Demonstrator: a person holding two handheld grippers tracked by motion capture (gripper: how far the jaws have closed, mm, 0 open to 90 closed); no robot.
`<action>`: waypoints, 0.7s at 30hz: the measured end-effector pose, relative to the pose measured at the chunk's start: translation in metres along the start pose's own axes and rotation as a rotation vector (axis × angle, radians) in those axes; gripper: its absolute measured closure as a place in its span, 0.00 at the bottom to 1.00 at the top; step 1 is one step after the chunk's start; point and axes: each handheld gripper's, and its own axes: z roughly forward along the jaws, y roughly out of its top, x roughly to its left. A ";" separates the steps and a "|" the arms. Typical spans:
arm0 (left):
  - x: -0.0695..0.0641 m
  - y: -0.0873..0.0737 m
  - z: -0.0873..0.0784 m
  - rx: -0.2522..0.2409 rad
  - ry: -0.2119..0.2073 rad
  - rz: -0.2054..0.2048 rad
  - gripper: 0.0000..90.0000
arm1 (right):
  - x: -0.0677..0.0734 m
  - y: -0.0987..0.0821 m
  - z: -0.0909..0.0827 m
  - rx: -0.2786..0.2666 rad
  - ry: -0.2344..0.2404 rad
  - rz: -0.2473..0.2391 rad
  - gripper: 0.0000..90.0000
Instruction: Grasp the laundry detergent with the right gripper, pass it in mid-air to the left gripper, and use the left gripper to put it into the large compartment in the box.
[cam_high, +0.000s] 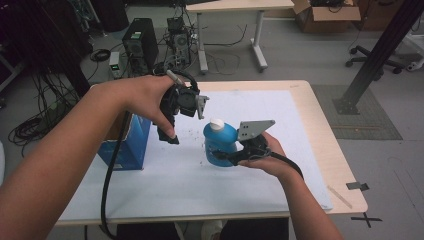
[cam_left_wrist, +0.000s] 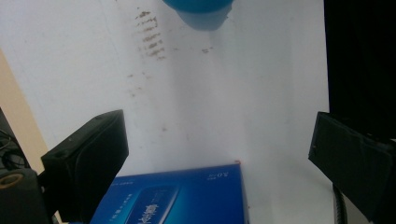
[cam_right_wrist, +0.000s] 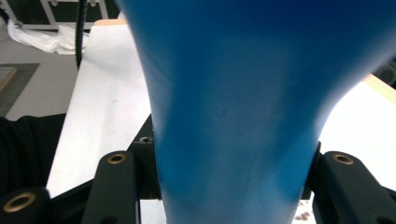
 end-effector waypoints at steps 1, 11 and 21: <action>0.000 0.000 0.000 -0.001 0.000 -0.001 0.06 | 0.000 0.000 0.001 0.000 0.007 -0.001 0.51; -0.001 0.004 0.005 0.008 -0.006 0.012 0.06 | 0.002 0.004 0.015 -0.001 0.071 -0.003 0.51; -0.001 0.009 0.009 0.008 -0.023 0.010 0.06 | 0.005 0.010 0.030 -0.023 0.102 -0.007 0.51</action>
